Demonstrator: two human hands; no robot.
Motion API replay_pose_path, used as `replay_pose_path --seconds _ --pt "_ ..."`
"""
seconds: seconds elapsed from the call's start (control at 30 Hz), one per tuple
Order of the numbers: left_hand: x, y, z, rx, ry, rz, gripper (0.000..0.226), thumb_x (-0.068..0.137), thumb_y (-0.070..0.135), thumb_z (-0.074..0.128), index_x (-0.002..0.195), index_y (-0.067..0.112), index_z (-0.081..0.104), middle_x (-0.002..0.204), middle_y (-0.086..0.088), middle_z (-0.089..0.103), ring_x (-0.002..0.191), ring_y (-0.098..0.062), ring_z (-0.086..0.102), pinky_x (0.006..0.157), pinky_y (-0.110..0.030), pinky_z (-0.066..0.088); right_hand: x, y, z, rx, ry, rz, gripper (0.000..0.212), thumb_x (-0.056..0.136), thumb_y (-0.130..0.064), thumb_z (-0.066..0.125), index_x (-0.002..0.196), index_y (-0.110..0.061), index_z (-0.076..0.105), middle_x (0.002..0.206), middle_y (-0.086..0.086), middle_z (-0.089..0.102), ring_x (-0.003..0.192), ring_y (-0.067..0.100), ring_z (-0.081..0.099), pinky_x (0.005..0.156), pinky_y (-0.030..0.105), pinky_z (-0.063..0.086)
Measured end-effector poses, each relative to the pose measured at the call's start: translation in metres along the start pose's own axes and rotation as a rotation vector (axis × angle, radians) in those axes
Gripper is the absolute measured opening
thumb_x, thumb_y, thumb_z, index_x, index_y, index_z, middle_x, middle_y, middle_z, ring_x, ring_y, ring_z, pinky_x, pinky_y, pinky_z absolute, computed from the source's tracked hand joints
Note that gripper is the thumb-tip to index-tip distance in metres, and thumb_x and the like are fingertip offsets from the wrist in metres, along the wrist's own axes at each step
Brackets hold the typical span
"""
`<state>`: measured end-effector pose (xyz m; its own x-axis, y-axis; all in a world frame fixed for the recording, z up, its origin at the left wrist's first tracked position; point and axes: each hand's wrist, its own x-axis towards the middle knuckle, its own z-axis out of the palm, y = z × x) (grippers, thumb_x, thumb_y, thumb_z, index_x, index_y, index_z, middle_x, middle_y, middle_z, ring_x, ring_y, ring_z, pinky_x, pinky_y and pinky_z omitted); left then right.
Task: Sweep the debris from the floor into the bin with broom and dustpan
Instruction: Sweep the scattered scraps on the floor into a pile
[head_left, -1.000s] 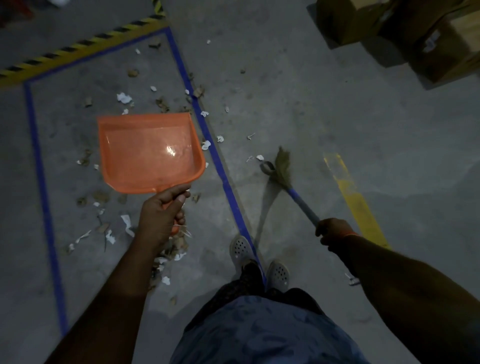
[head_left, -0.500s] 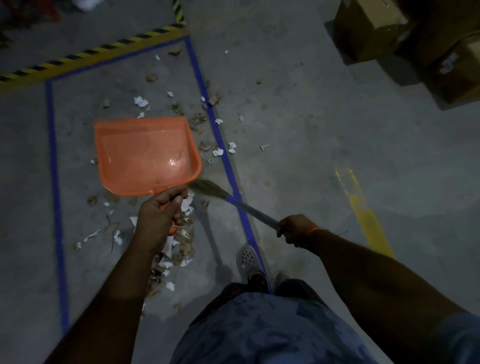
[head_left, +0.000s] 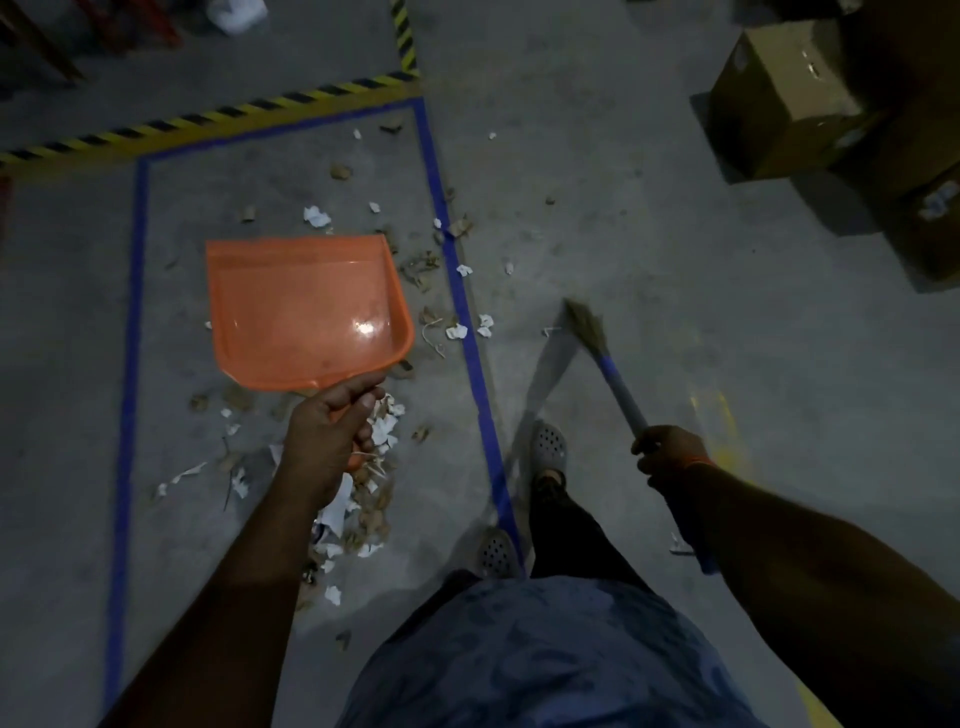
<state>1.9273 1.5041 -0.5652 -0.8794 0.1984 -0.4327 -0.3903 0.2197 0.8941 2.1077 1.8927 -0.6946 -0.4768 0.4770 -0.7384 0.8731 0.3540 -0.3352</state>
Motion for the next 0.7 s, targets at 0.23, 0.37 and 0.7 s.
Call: replay_pose_path --seconds 0.23,0.37,0.7 --pt "0.049 0.023 0.016 0.014 0.053 -0.037 0.028 0.101 0.009 0.055 0.126 0.013 0.067 0.069 0.011 0.065 0.05 -0.01 0.045 0.04 -0.017 0.03 0.045 -0.063 0.008 -0.211 -0.226 -0.111 0.019 0.075 -0.003 0.07 0.087 -0.018 0.072 0.096 0.007 0.065 0.065 0.015 0.062 0.043 0.021 0.052" --pt "0.083 0.05 0.038 0.032 0.076 -0.054 0.027 0.102 0.01 0.054 0.125 0.015 0.068 0.084 0.009 0.07 0.05 -0.007 0.046 0.04 -0.016 0.028 0.068 -0.11 -0.004 -0.314 -0.353 -0.295 0.028 0.075 0.0 0.07 0.099 -0.014 0.075 0.096 0.004 0.063 0.074 0.018 0.061 0.06 0.02 0.05" --pt "0.154 0.104 0.089 -0.058 0.055 0.028 0.027 0.1 0.011 0.058 0.114 0.027 0.074 0.101 -0.001 0.072 0.054 -0.011 0.047 0.054 -0.029 0.031 0.14 -0.138 -0.095 -0.221 -0.26 -0.414 0.034 0.076 0.003 0.064 0.095 -0.023 0.074 0.092 0.004 0.068 0.064 0.015 0.066 0.054 0.022 0.056"
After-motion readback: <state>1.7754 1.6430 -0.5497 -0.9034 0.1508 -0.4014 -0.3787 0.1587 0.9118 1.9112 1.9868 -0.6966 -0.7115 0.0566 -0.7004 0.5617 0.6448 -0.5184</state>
